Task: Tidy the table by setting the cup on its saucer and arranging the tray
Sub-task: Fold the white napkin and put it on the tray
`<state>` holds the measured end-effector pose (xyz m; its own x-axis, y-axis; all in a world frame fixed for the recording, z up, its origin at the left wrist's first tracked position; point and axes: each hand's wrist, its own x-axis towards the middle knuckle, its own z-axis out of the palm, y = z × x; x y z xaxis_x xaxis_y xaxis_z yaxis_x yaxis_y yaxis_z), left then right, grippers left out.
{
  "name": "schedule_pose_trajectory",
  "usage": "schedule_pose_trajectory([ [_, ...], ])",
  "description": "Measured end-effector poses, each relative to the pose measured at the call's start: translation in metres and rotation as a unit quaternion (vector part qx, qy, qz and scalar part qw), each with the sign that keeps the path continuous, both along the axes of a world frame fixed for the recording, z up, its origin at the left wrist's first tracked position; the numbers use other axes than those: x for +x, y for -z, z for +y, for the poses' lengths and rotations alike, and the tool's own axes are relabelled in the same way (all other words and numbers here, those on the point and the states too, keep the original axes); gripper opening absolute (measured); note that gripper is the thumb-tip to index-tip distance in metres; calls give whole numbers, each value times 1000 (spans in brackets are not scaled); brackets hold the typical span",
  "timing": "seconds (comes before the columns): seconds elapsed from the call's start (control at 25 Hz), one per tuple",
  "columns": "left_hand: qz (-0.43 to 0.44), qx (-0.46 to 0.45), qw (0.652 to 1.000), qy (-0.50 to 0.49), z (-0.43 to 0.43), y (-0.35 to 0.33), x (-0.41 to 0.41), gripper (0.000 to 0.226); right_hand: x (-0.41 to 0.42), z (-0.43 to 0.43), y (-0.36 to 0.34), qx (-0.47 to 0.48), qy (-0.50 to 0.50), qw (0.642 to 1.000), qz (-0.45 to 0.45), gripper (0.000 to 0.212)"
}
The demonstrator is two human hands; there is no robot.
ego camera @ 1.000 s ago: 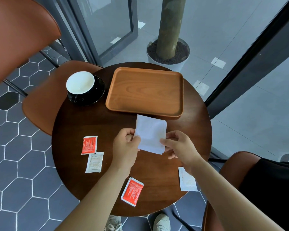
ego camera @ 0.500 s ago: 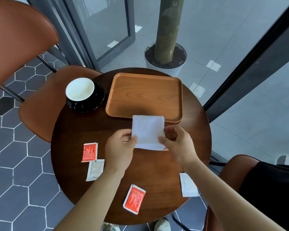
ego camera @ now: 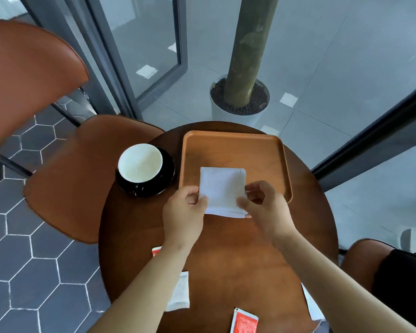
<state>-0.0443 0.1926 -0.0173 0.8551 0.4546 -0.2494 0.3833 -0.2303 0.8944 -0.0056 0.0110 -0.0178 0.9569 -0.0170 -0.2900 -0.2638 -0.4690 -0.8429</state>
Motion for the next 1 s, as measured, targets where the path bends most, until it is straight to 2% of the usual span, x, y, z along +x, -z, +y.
schedule_pose_trajectory([
  [0.28, 22, 60, 996, 60, 21, 6, 54, 26, 49, 24, 5, -65, 13, 998, -14, 24],
  [0.44, 58, 125, 982, 126, 16, 17, 85, 33, 81, 21, 25, -99, 8, 995, -2, 25],
  [0.6, 83, 191, 965, 157, 13, 26, 93, 29, 93, 21, 46, -125, -31, 992, 13, 28],
  [0.68, 63, 280, 940, 184, 11, 27, 85, 27, 90, 19, 48, -155, -43, 987, -13, 30],
  [0.76, 24, 370, 900, 230, 10, 26, 78, 23, 83, 14, 47, -208, -74, 971, -97, 38],
  [0.84, -19, 423, 859, 287, 10, 28, 80, 17, 76, 10, 47, -246, -158, 938, -186, 40],
  [0.92, -19, 453, 819, 351, 10, 33, 82, 16, 72, 10, 48, -261, -218, 917, -209, 31],
  [1.0, -10, 481, 792, 376, 11, 33, 84, 16, 75, 12, 46, -267, -228, 916, -195, 22],
])
